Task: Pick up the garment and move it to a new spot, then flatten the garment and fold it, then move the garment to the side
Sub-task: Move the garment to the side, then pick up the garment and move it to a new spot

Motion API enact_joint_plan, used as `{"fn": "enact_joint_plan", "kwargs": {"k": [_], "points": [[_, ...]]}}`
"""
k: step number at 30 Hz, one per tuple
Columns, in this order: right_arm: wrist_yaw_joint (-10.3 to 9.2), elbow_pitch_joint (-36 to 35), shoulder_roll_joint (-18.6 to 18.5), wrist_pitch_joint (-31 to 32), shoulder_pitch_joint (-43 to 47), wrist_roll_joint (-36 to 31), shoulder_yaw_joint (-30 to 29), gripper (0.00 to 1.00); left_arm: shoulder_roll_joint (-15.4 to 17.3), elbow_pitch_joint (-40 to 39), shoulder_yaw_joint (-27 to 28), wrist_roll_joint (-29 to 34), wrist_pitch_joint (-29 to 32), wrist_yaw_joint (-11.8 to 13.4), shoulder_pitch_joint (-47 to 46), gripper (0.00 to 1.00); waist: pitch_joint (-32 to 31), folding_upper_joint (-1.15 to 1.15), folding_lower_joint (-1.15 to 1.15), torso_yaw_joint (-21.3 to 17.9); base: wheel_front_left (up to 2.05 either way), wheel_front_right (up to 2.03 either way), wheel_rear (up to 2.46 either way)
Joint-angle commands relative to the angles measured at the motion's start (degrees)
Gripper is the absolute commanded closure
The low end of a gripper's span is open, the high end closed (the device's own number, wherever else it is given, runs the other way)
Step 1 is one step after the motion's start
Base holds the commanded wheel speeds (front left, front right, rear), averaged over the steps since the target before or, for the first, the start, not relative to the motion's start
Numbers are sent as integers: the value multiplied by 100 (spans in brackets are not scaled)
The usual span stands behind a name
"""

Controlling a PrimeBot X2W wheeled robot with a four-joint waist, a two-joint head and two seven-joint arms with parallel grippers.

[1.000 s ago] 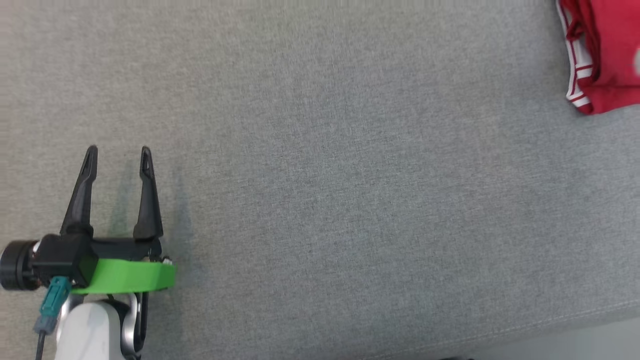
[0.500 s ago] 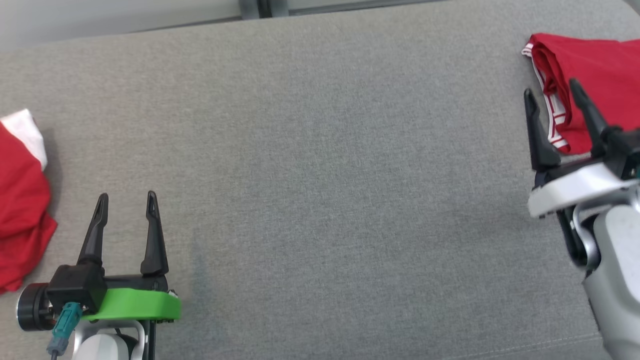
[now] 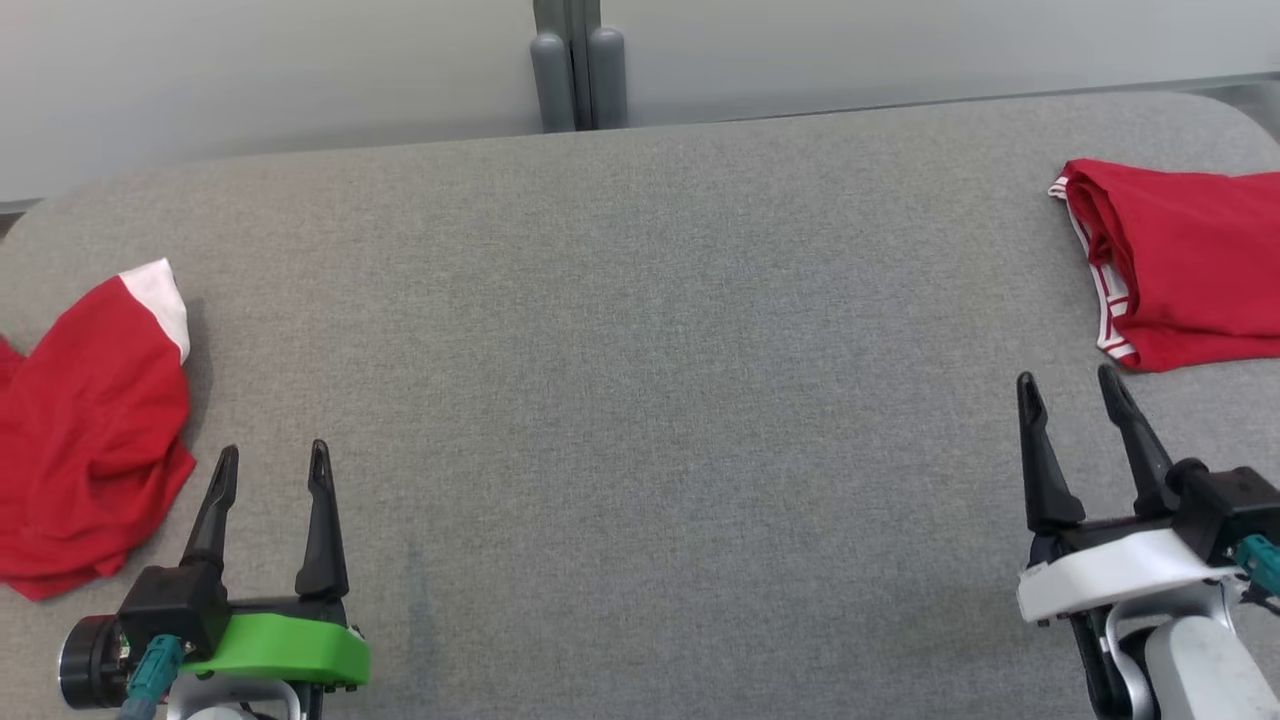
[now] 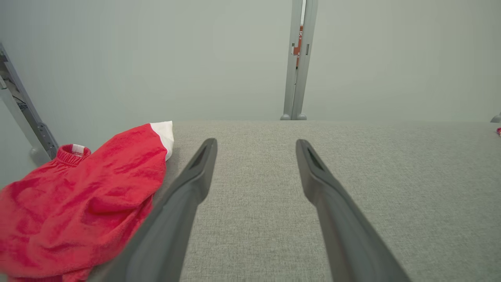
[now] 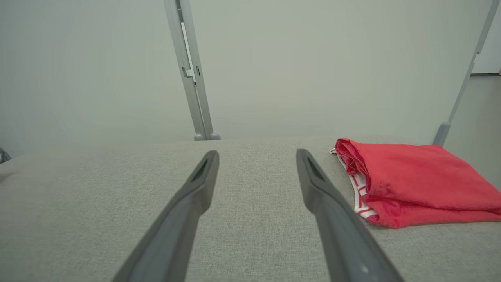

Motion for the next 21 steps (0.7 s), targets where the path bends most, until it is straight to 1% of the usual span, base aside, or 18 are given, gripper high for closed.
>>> {"fn": "enact_joint_plan", "kwargs": {"k": [1,9,21], "points": [[-11,-49,44,-14,175,-51,-21,0,-12,27,9,25,0,-16,94,0,-179,0,0,74,0,0,0],[-11,-129,277,-14,649,-94,-8,0,-29,134,-7,39,0,-54,222,0,-431,0,0,127,0,0,0],[-11,-126,344,-14,794,-97,37,0,-52,269,70,75,0,-78,306,0,-490,0,0,146,0,0,0]]}}
